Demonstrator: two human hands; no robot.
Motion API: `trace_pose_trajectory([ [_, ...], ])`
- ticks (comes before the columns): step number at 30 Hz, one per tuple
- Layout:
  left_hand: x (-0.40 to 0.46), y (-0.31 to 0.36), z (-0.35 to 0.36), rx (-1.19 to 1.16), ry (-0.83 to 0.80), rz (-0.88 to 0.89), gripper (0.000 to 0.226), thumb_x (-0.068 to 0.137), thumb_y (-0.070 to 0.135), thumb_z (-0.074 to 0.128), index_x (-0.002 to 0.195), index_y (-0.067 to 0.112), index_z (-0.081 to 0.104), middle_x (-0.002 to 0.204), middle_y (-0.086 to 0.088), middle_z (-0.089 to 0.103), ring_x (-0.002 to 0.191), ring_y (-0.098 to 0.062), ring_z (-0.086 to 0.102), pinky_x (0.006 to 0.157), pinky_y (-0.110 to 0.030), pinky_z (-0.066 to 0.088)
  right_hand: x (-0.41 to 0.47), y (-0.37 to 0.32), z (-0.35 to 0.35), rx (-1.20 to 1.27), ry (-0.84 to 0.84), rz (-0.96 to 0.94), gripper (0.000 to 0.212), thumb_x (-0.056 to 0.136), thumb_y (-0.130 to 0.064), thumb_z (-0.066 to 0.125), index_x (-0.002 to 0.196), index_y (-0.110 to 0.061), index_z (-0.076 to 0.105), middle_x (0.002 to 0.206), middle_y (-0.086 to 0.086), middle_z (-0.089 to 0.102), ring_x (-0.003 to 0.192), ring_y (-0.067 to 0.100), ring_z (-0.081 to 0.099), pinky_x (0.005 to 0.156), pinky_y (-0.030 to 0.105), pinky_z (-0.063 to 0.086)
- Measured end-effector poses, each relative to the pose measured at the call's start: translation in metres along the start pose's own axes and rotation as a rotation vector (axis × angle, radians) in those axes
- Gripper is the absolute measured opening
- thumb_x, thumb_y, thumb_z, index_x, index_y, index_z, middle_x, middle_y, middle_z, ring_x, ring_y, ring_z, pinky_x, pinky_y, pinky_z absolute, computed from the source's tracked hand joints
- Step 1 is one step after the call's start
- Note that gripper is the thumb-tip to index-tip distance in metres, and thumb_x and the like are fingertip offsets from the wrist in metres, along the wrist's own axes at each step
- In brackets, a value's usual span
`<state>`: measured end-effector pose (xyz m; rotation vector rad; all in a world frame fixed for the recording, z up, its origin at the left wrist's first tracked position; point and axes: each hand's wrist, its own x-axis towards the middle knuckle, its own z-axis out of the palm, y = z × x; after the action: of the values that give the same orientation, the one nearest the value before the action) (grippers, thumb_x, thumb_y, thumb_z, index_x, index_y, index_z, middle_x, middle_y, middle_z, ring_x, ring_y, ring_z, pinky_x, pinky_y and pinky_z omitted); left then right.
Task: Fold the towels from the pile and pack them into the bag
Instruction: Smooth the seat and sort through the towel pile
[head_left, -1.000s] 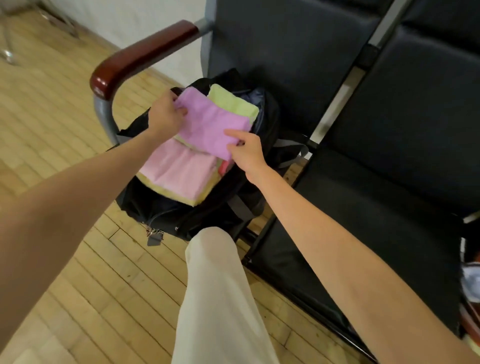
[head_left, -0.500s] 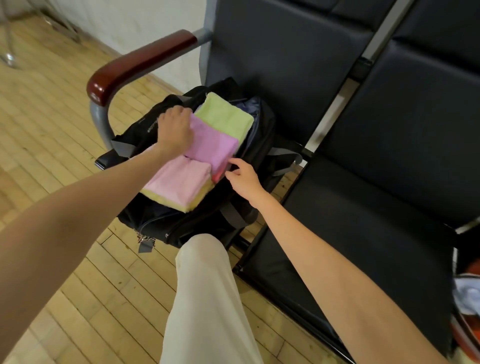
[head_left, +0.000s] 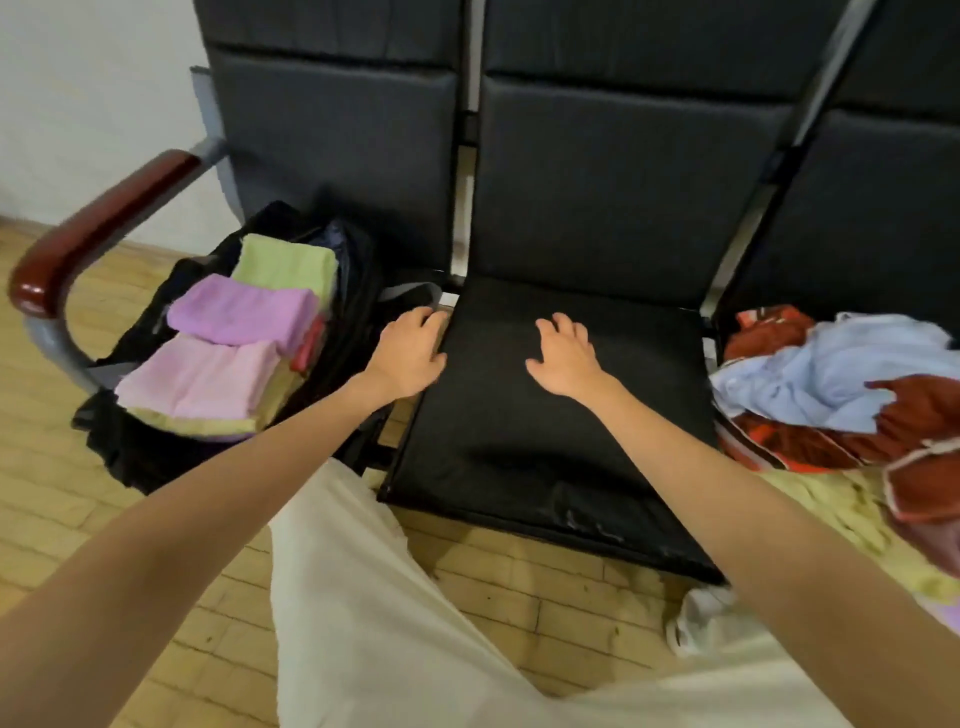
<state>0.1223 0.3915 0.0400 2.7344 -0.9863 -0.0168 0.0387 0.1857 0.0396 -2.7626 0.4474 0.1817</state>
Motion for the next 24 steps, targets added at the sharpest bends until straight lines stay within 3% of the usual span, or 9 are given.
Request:
trace_pose_trajectory([
  [7, 0.017, 0.131, 0.064, 0.044, -0.242, 0.189, 0.064, 0.091, 0.025, 0.059, 0.146, 0.011, 0.031, 0.147, -0.014, 0.036, 0.134, -0.032, 0.035, 0.109, -0.043, 0.034, -0.077, 0.177, -0.017, 0.037, 0.017, 0.328, 0.068, 0.092, -0.031, 0.055, 0.147, -0.009, 0.022, 0.153, 0.018, 0.016, 0.139, 0.04, 0.019, 0.112, 0.044, 0.023],
  [12, 0.041, 0.216, 0.098, 0.08, -0.332, 0.35, 0.065, 0.092, 0.023, 0.057, 0.148, 0.012, 0.026, 0.152, -0.012, 0.028, 0.139, -0.03, 0.028, 0.113, -0.042, 0.028, -0.129, 0.279, -0.011, 0.172, 0.151, 0.489, 0.064, 0.088, -0.03, 0.06, 0.141, -0.007, 0.031, 0.146, 0.019, 0.027, 0.132, 0.044, 0.029, 0.107, 0.043, 0.027],
  [19, 0.097, 0.32, 0.143, -0.013, -0.461, 0.47, 0.061, 0.092, 0.019, 0.055, 0.148, 0.013, 0.03, 0.151, -0.009, 0.03, 0.136, -0.029, 0.032, 0.111, -0.044, 0.032, -0.127, 0.364, -0.026, 0.27, 0.378, 0.431, 0.054, 0.084, 0.007, 0.05, 0.136, 0.007, 0.038, 0.145, 0.028, 0.031, 0.135, 0.042, 0.029, 0.112, 0.04, 0.022],
  [24, 0.142, 0.378, 0.17, -0.218, -0.472, 0.389, 0.051, 0.093, 0.016, 0.053, 0.141, 0.009, 0.04, 0.144, -0.013, 0.04, 0.129, -0.031, 0.042, 0.105, -0.041, 0.038, -0.101, 0.395, -0.035, 0.195, 0.332, 0.452, 0.061, 0.087, 0.002, 0.046, 0.144, -0.016, 0.037, 0.154, 0.018, 0.019, 0.127, 0.045, 0.035, 0.107, 0.049, 0.032],
])
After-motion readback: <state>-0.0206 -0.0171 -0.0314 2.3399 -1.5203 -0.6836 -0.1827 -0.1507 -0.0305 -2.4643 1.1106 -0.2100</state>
